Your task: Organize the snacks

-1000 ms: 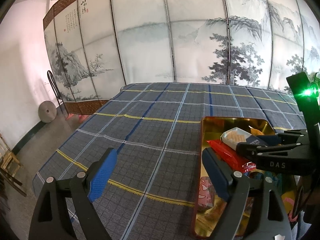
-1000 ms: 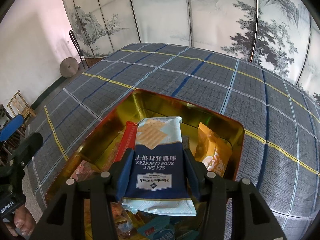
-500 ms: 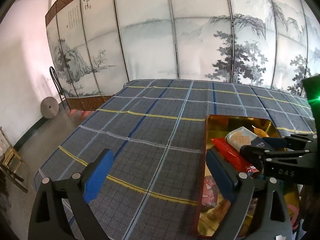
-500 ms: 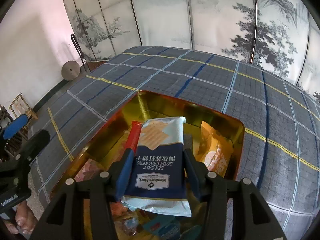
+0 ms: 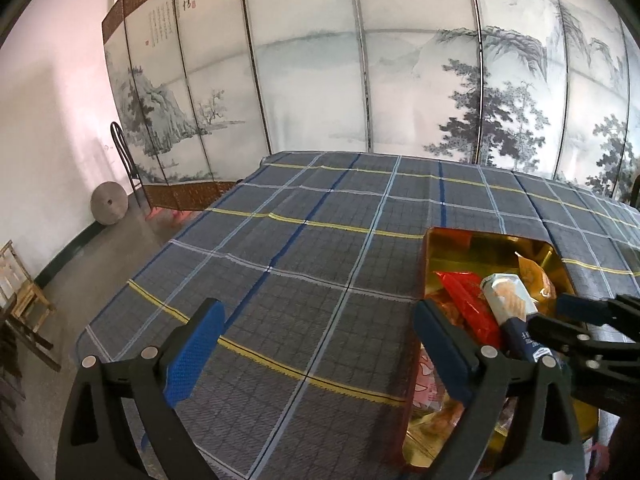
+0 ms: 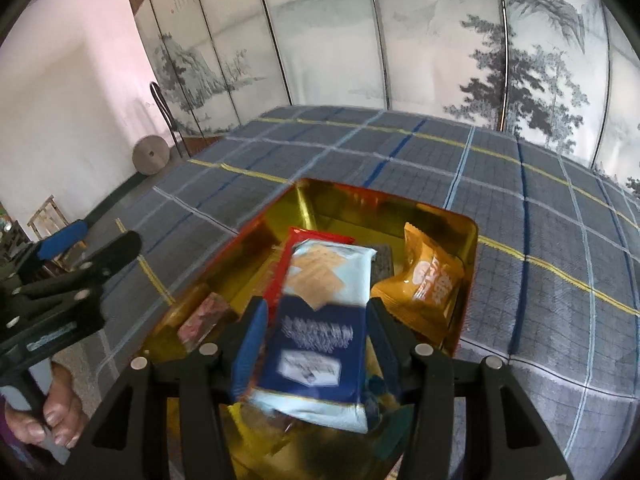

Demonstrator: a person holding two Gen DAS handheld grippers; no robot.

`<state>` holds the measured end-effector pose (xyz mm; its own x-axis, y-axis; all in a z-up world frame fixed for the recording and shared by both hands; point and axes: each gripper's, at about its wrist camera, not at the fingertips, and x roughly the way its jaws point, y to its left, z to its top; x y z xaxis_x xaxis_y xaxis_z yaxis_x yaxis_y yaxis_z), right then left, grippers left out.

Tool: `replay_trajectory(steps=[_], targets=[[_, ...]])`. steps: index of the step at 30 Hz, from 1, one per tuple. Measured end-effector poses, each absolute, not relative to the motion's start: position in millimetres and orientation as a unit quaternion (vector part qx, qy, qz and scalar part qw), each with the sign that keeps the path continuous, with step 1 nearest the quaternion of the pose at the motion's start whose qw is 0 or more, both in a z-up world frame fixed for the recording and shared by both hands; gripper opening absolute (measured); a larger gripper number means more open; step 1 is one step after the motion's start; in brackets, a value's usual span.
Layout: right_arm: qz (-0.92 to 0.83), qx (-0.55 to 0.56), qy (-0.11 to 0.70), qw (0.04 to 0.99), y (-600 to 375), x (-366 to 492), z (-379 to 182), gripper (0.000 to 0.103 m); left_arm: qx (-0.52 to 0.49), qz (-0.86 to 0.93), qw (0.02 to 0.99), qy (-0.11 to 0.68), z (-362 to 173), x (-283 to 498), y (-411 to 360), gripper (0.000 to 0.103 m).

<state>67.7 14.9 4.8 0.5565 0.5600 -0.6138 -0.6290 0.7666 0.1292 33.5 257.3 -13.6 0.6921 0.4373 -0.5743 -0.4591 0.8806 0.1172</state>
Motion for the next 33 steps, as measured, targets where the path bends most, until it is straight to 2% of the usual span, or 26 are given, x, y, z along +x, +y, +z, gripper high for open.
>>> replay_trajectory(steps=[7,16,18,33], targets=[[0.348,-0.042,0.278,0.894,-7,36,28,0.052,-0.012,0.231,0.928,0.291,4,24,246,0.099],[0.343,-0.046,0.217,0.913,-32,-10,51,0.055,-0.017,0.219,0.947,0.234,46,-5,222,0.102],[0.343,-0.045,0.207,0.915,-37,-19,57,0.058,-0.014,0.211,0.951,0.226,57,-11,215,0.102],[0.338,-0.039,0.153,0.928,-68,-70,87,0.059,-0.014,0.166,0.975,0.149,123,-73,170,0.103]])
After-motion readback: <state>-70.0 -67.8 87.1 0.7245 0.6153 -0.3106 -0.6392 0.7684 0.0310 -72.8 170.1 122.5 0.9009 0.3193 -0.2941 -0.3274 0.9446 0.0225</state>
